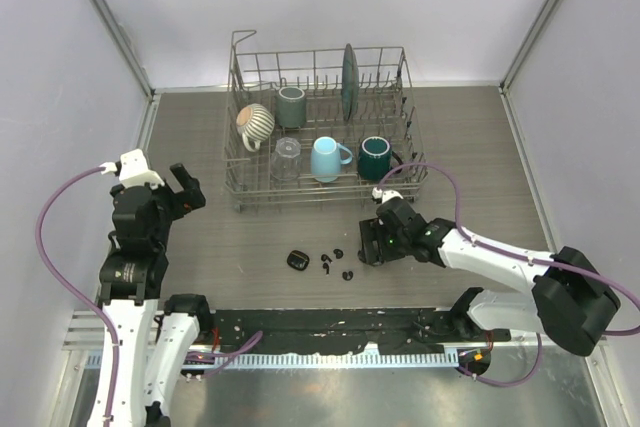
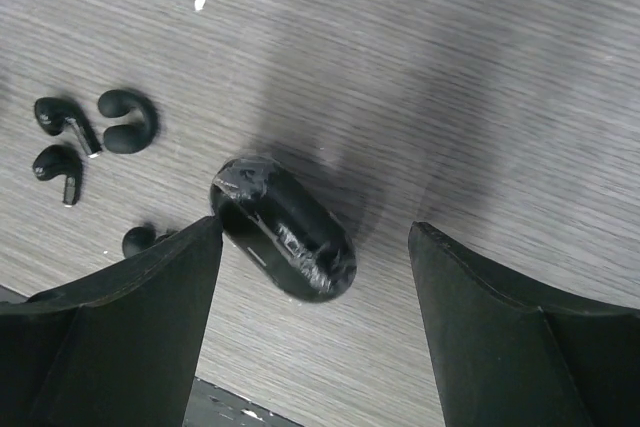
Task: Insert the wireless bluetooth earbuds into the charging case
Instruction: Pick up the charging case at the center of the board.
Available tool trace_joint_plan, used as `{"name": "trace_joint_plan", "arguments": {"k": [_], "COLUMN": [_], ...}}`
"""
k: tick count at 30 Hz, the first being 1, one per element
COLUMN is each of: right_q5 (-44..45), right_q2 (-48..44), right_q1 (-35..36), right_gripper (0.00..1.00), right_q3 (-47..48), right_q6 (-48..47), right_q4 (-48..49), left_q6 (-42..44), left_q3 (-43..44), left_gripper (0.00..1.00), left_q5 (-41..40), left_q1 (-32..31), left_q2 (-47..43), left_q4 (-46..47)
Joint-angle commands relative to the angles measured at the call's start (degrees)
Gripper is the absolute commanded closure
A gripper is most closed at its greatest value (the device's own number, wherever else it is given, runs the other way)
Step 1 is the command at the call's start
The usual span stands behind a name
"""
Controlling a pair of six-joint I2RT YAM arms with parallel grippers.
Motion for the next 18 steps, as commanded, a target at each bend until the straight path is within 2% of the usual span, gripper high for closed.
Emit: {"name": "trace_joint_plan", "arguments": {"k": [1,9,18], "right_q5": [-3.2,-3.3,1.2], "right_q2": [-1.7,-2.0,-7.9], "right_q1": [0.5,2.4,3.9], "right_gripper": [0.19,0.22,0.21], "right_q3": [-2.3,-3.7,-4.2], "right_q6": [1.9,1.3,0.9], "right_q4": [7.3,7.6,5.2], "left_q6": [1.5,1.4,1.3], "left_q3": [-0.1,-0.2,-0.2], "left_gripper": [0.0,0.0,0.0], "left_q5": [-0.1,-0.1,-0.1], "left_q1": [0.1,0.1,0.1], "left_q2": [0.4,0.2,0.8], "left_q4": [0.6,0.3,0.2]}}
